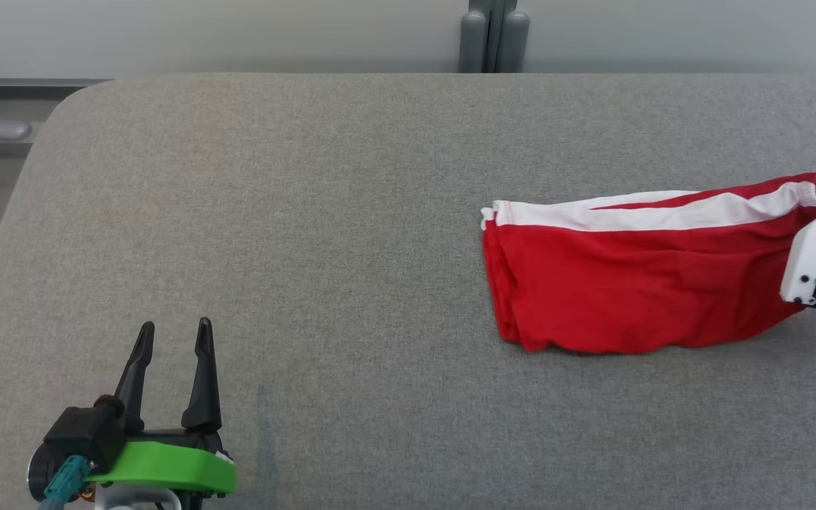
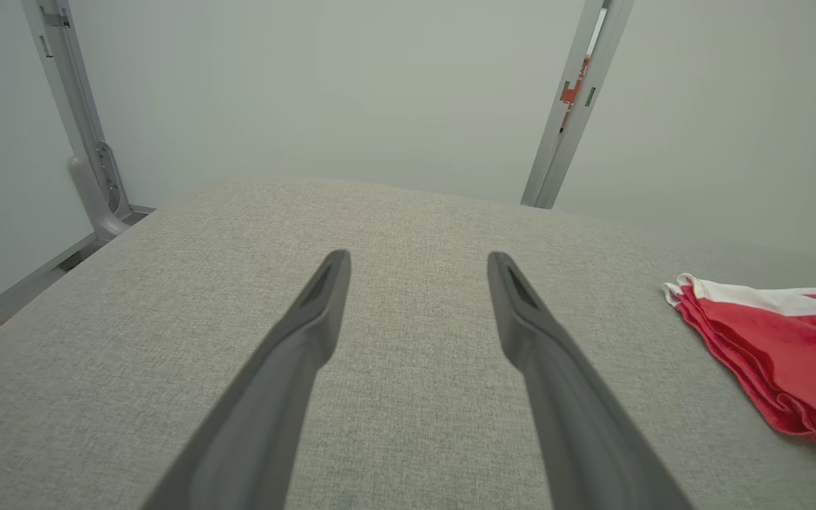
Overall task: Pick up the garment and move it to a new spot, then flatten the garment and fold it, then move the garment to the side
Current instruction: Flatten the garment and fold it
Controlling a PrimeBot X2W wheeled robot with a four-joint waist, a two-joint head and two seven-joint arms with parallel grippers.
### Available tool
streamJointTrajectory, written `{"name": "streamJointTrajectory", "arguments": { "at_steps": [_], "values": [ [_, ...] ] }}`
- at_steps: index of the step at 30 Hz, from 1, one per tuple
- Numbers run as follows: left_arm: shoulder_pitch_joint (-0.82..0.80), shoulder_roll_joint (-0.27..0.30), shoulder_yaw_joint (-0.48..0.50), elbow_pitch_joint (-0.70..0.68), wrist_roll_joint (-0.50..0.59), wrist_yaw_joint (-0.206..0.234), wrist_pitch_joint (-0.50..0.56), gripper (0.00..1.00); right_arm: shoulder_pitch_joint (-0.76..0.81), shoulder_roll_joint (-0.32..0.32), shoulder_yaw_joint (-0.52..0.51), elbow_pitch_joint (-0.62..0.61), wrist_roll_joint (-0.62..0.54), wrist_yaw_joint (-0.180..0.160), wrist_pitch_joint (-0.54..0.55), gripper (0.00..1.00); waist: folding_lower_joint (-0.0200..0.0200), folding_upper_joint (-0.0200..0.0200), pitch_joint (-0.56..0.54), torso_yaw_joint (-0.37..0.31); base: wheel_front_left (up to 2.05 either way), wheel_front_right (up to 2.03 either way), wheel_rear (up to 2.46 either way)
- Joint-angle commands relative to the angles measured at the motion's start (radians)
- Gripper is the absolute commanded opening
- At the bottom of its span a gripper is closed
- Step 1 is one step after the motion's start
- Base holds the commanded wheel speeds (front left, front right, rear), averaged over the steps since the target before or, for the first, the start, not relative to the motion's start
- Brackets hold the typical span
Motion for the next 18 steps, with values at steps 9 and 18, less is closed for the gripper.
{"name": "streamJointTrajectory", "arguments": {
  "at_steps": [9,18],
  "values": [
    [0.025,0.000,0.009,0.004,-0.007,-0.002,0.000,1.00,0.016,0.070,0.003,-0.158,-0.006,-0.002,0.136,0.00,0.0000,-0.0001,-0.034,-0.033,0.00,0.00,0.00],
    [0.014,-0.003,-0.003,-0.001,-0.009,-0.002,0.000,1.00,0.028,0.214,0.120,-0.242,0.132,-0.002,0.220,0.00,0.0000,-0.0001,-0.036,-0.023,0.00,0.00,0.00]
  ]
}}
